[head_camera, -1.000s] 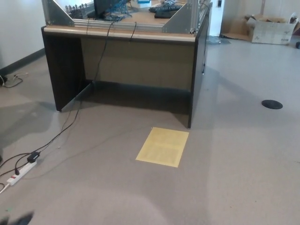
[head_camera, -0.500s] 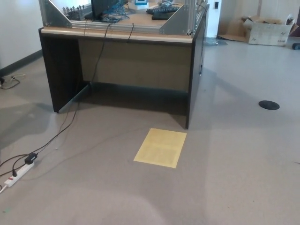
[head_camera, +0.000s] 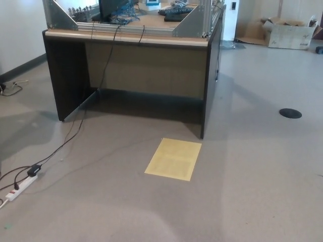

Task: A person hands over a black lunchbag to the robot and the robot uses its left hand to grab the strips of the lunchbag, the gives it back to the person.

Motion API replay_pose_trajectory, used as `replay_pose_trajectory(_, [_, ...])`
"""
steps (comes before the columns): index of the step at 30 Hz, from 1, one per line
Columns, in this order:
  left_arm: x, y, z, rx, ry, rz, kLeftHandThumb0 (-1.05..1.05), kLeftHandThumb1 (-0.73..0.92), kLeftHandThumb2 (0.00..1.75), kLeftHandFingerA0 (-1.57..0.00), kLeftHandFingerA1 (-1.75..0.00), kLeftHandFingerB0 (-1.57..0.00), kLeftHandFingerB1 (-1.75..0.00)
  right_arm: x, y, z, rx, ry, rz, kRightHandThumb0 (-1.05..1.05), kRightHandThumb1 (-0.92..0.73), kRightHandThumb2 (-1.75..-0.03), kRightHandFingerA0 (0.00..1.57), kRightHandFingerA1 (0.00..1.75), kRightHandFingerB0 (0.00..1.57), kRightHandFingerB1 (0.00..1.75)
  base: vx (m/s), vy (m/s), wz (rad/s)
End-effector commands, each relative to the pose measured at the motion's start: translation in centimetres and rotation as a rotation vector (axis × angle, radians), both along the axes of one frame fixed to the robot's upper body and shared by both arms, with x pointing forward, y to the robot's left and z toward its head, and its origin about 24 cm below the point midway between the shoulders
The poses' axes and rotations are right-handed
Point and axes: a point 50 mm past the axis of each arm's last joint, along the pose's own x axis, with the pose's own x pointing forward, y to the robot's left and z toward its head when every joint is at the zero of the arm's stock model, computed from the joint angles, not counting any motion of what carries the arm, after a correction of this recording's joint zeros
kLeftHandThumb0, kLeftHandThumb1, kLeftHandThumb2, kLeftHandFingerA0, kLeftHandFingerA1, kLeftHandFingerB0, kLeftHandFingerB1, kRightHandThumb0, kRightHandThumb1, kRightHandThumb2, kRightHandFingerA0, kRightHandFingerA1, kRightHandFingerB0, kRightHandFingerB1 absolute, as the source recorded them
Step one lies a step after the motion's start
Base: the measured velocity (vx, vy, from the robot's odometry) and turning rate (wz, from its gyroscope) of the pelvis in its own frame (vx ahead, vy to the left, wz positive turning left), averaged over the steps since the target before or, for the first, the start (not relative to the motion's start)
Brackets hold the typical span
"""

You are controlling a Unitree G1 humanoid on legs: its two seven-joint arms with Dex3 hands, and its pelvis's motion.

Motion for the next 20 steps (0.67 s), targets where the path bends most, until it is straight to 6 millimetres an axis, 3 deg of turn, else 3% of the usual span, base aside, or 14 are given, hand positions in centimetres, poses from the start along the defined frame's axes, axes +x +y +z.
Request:
replay_pose_trajectory(1, [0.21, 0.36, 0.45, -0.008, -0.018, -0.003, -0.51, 0.51, 0.57, -0.2, -0.3, -0.18, -0.28, 0.14, -0.55, 0.41, -0.003, -0.024, -0.018, -0.56, -0.65, -0.61, 0.68, 0.48, 0.62, 0.45, 0.0, 0.0, 0.0])
replay_pose_trajectory(8, [0.17, 0.54, 0.47, -0.008, -0.015, -0.001, -0.48, 0.5, 0.55, -0.19, -0.3, -0.18, -0.28, 0.09, -0.39, 0.2, 0.012, -0.012, -0.02, -0.54, -0.65, -0.6, 0.67, 0.47, 0.63, 0.45, 0.0, 0.0, 0.0])
replay_pose_trajectory(9, [0.14, 0.52, 0.45, -0.005, -0.014, -0.003, -0.27, 0.31, 0.87, -0.05, -0.51, -0.05, -0.49, 0.02, -0.43, 0.16, 0.011, -0.01, -0.019, -0.53, -0.65, -0.6, 0.67, 0.47, 0.62, 0.45, 0.0, 0.0, 0.0])
replay_pose_trajectory(20, [0.31, 0.44, 0.65, -0.003, -0.022, -0.019, -0.27, 0.3, 0.87, -0.07, -0.51, -0.07, -0.5, -0.2, -0.46, 0.12, 0.005, -0.016, -0.022, -0.51, -0.66, -0.6, 0.66, 0.46, 0.63, 0.45, 0.0, 0.0, 0.0])
